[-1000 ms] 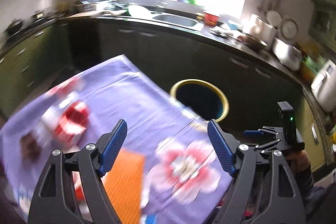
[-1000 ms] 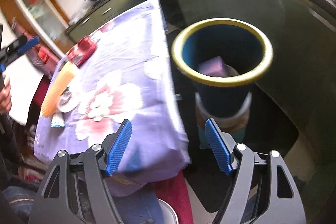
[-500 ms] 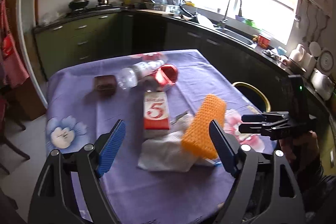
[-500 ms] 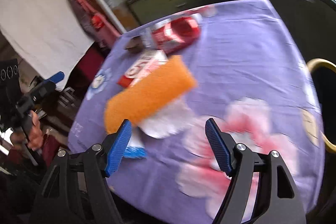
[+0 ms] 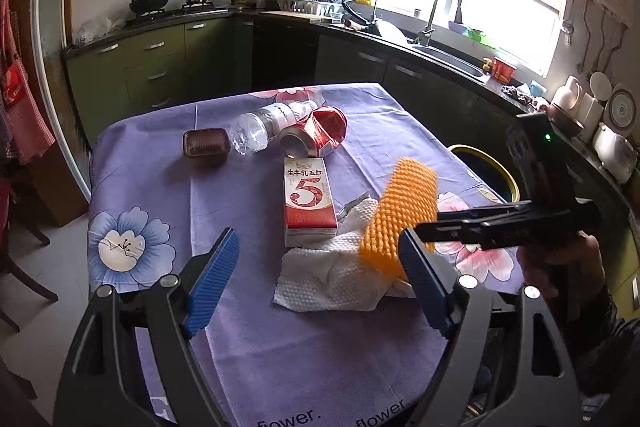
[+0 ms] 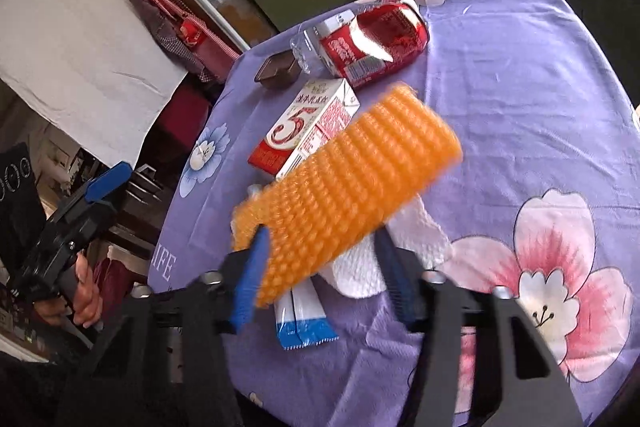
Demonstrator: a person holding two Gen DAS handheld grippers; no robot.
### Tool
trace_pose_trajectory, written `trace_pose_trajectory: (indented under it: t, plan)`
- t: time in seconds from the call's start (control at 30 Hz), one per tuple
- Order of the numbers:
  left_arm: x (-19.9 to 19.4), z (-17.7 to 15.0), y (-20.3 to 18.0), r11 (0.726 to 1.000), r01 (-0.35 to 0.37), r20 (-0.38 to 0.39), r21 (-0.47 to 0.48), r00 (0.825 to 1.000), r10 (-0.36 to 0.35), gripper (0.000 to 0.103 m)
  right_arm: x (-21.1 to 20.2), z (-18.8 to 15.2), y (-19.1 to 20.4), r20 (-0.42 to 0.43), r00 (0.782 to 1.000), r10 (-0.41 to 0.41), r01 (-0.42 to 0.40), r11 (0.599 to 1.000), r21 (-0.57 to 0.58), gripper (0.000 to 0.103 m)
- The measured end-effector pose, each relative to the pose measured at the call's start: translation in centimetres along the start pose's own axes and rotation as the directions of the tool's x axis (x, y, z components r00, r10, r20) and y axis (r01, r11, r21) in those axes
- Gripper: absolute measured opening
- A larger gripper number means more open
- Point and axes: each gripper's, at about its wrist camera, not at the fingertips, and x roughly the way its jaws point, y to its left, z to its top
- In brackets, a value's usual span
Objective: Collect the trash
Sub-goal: 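Grasp the orange mesh sleeve with the right gripper, then carry the orange mesh sleeve over the bin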
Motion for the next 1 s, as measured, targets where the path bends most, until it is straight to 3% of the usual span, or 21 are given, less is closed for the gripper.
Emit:
trace_pose_trajectory:
  t: [0.03, 0.17, 0.23, 0.57, 0.7, 0.83, 1.0]
  plan:
    - [-0.1, 0.0, -0.1, 1.0, -0.004, 0.003, 0.005, 1.0, 0.004, 0.077, -0.1, 0.1, 0.1, 0.012, 1.0, -0.004, 0.004, 1.0, -0.004, 0.04]
    - [-0.5, 0.1, -0.4, 1.0, -0.01, 0.011, 0.017, 1.0, 0.01, 0.077, -1.5, 0.2, 0.2, 0.074, 0.997, -0.024, 0.026, 0.999, -0.023, 0.019]
    - [-0.5, 0.1, -0.6, 1.0, -0.007, 0.012, 0.02, 1.0, 0.007, 0.077, -2.3, 0.3, 0.3, 0.106, 0.994, -0.035, 0.039, 0.999, -0.036, 0.015]
    - [-0.3, 0.0, -1.5, 0.999, -0.006, 0.0, 0.045, 1.0, 0.006, 0.077, -7.7, -0.1, 1.1, 0.255, 0.963, -0.082, 0.107, 0.991, -0.086, 0.014]
    - [-0.3, 0.1, -2.0, 0.998, -0.008, -0.006, 0.062, 1.0, 0.008, 0.077, -10.8, -0.3, -0.6, 0.324, 0.935, -0.145, 0.168, 0.985, -0.043, 0.014]
    - [0.2, 0.1, -2.3, 0.998, -0.006, -0.017, 0.07, 1.0, 0.007, 0.078, -14.6, -0.8, -4.2, 0.375, 0.892, -0.254, 0.253, 0.966, 0.052, 0.014]
    - [1.0, 0.4, -3.3, 0.997, 0.004, -0.033, 0.083, 0.999, -0.001, 0.078, -18.8, -1.7, -10.3, 0.391, 0.806, -0.444, 0.399, 0.896, 0.196, 0.014]
